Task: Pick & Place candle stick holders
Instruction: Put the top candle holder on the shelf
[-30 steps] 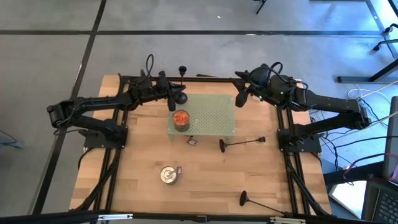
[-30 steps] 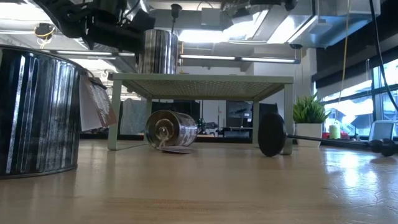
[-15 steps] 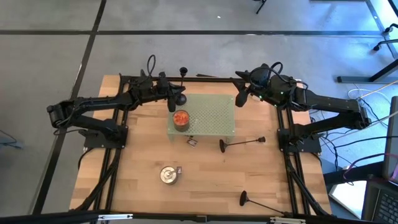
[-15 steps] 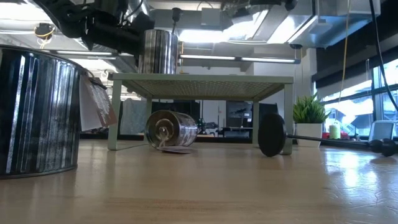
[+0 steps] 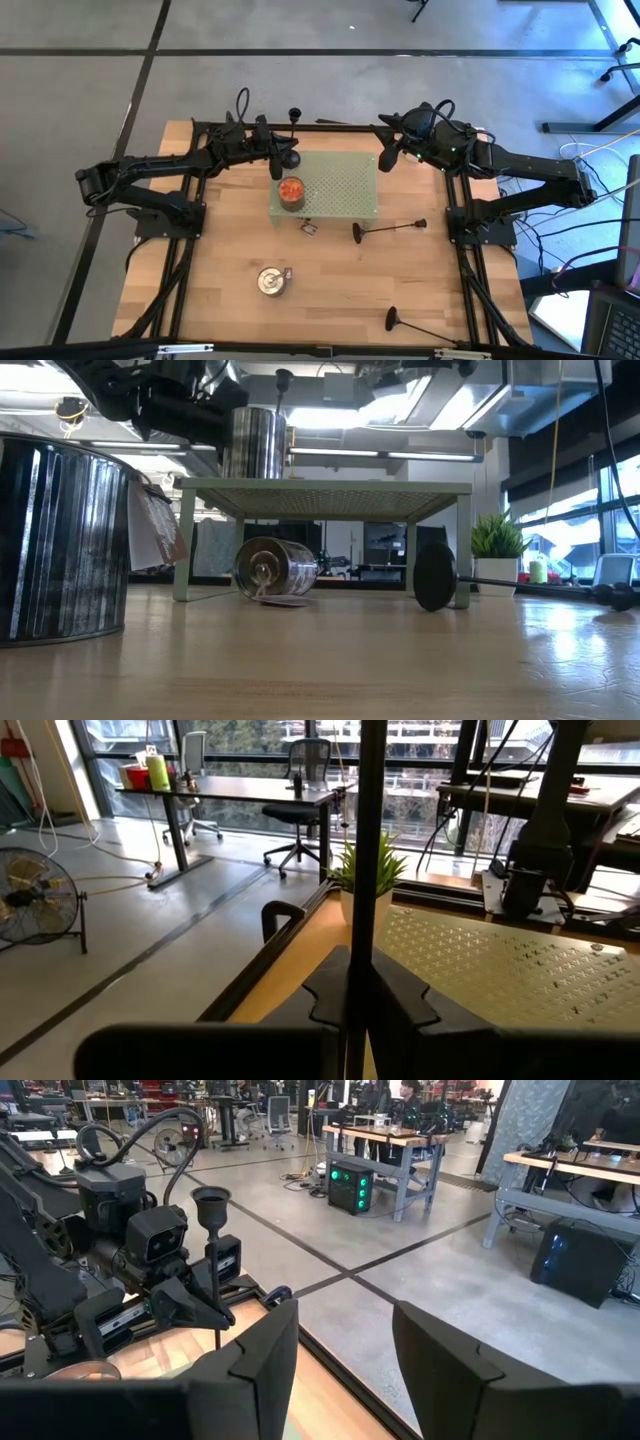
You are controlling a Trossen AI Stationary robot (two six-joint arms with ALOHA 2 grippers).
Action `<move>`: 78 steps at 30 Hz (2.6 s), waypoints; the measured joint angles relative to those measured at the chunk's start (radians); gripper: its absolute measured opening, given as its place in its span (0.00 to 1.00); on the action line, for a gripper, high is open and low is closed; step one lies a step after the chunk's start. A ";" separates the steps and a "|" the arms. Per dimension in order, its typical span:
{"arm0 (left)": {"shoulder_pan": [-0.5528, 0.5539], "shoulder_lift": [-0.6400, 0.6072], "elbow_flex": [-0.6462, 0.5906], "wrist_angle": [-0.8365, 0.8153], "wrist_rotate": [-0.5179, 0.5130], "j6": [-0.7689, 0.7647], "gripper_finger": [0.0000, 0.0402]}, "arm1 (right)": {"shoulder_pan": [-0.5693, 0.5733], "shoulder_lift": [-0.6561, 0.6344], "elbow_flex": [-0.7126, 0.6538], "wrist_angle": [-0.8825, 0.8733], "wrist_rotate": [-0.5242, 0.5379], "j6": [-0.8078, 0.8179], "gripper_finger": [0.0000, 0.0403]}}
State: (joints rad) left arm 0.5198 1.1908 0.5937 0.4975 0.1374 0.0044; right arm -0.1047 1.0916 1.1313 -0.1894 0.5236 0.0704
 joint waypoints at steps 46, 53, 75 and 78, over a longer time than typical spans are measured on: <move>0.000 -0.231 -0.001 -0.335 -0.052 -0.002 0.22 | 0.000 0.000 0.000 0.024 0.025 0.000 0.42; 0.020 -0.253 -0.001 -0.504 -0.055 -0.007 0.20 | 0.000 0.000 0.000 0.030 0.026 0.005 0.42; 0.219 -0.229 -0.001 -0.629 0.278 -0.259 0.00 | 0.000 0.000 0.000 -0.059 0.040 0.210 0.42; 0.226 -0.213 0.000 -0.657 0.316 -0.256 0.00 | 0.000 0.000 0.000 -0.072 0.019 0.219 0.42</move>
State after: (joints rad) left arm 0.7461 0.9782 0.5934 -0.1600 0.4532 -0.2520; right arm -0.1047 1.0920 1.1313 -0.2618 0.5424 0.2890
